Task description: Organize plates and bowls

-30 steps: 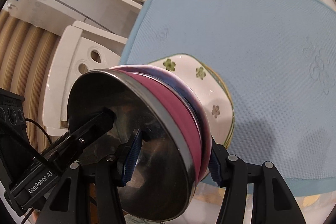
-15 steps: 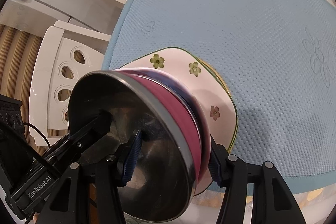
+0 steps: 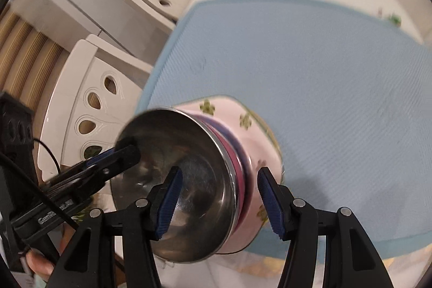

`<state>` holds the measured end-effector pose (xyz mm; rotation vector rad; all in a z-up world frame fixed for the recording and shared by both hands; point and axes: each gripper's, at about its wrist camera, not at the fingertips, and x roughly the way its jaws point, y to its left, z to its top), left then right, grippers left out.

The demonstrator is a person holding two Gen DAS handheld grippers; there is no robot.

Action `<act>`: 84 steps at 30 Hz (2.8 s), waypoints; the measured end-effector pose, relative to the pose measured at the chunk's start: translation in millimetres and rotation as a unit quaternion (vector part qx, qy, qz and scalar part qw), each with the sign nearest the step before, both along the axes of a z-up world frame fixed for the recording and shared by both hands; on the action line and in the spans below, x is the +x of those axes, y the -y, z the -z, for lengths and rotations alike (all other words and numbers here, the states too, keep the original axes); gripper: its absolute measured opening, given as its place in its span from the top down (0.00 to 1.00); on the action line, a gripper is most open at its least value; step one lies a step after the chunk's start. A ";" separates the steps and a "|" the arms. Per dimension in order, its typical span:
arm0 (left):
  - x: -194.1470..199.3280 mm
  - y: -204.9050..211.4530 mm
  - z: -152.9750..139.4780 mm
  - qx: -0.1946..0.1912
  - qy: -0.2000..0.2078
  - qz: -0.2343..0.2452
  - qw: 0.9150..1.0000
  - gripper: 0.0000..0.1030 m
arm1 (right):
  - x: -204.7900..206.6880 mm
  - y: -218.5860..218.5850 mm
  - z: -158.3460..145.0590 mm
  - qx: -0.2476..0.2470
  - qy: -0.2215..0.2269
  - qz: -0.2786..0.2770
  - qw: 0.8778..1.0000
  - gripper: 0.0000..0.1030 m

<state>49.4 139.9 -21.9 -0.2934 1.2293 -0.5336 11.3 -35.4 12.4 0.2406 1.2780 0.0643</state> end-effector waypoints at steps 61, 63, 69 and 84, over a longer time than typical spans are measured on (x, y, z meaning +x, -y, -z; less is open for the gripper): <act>-28.9 60.5 -67.8 0.091 0.107 0.023 0.990 0.62 | -51.1 42.6 -35.3 -0.140 0.019 0.113 0.984 0.43; -28.9 60.7 -67.8 0.092 0.106 0.025 0.990 0.62 | -50.3 42.7 -34.1 -0.138 0.016 0.114 0.984 0.43; -29.5 66.7 -70.8 0.099 0.118 0.036 0.987 0.62 | -49.0 44.5 -34.9 -0.140 0.015 0.115 0.983 0.43; -16.2 48.0 -66.6 0.103 0.111 0.013 0.988 0.62 | -44.6 36.7 -30.8 -0.149 0.008 0.109 0.983 0.43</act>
